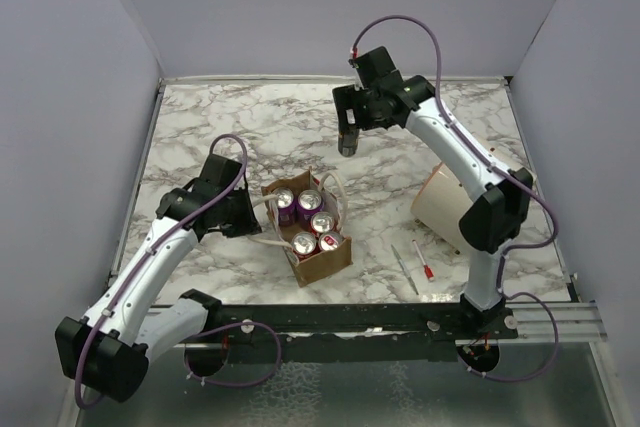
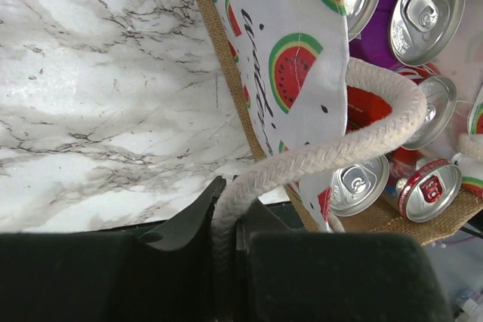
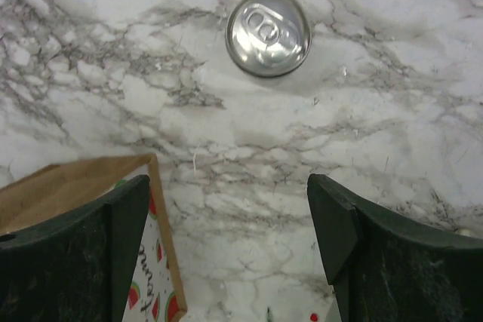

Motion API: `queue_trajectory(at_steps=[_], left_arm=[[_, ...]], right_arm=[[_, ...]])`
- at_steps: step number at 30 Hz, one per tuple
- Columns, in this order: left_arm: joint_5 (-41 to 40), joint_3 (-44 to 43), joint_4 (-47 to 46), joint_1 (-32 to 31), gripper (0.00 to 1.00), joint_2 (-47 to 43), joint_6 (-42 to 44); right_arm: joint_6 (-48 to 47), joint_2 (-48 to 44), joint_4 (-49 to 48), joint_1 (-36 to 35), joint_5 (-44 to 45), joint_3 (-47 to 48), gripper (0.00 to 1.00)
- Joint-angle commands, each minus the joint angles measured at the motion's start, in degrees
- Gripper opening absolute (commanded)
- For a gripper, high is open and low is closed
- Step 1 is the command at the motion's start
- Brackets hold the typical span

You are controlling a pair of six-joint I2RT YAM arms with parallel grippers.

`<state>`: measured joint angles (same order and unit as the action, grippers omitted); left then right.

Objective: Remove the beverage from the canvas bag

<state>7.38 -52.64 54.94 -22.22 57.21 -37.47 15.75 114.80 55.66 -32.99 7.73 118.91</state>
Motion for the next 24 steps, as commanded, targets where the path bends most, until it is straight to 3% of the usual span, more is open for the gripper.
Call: queue_trajectory(at_steps=[1, 5, 9, 14, 21, 24], left_arm=[[2.85, 1.77, -2.83, -0.02, 0.0, -2.15, -2.0], [4.57, 3.2, -4.4, -0.04, 0.0, -2.45, -2.72], [5.18, 3.59, -5.05, -0.02, 0.0, -2.51, -2.89], [6.13, 4.31, -5.41, -0.02, 0.0, -2.65, -3.01], [5.86, 4.0, -4.38, -0.02, 0.0, -3.12, -2.6], [5.44, 3.73, -4.08, -0.02, 0.0, -3.25, -2.73]], right_arm=[[1.15, -9.66, -1.12, -1.11, -5.26, -9.84, 0.85], [1.57, -15.37, -1.16, -3.07, -7.03, -15.96, 0.85], [1.34, -19.86, -0.42, -6.89, -7.05, -16.28, 0.85], [-1.99, -24.41, 0.02, -17.73, 0.22, -13.72, 0.84], [-2.16, -20.53, 3.54, -32.09, 4.27, -11.36, 0.79], [-0.07, -17.87, 5.12, -33.69, 4.57, -12.58, 0.74]])
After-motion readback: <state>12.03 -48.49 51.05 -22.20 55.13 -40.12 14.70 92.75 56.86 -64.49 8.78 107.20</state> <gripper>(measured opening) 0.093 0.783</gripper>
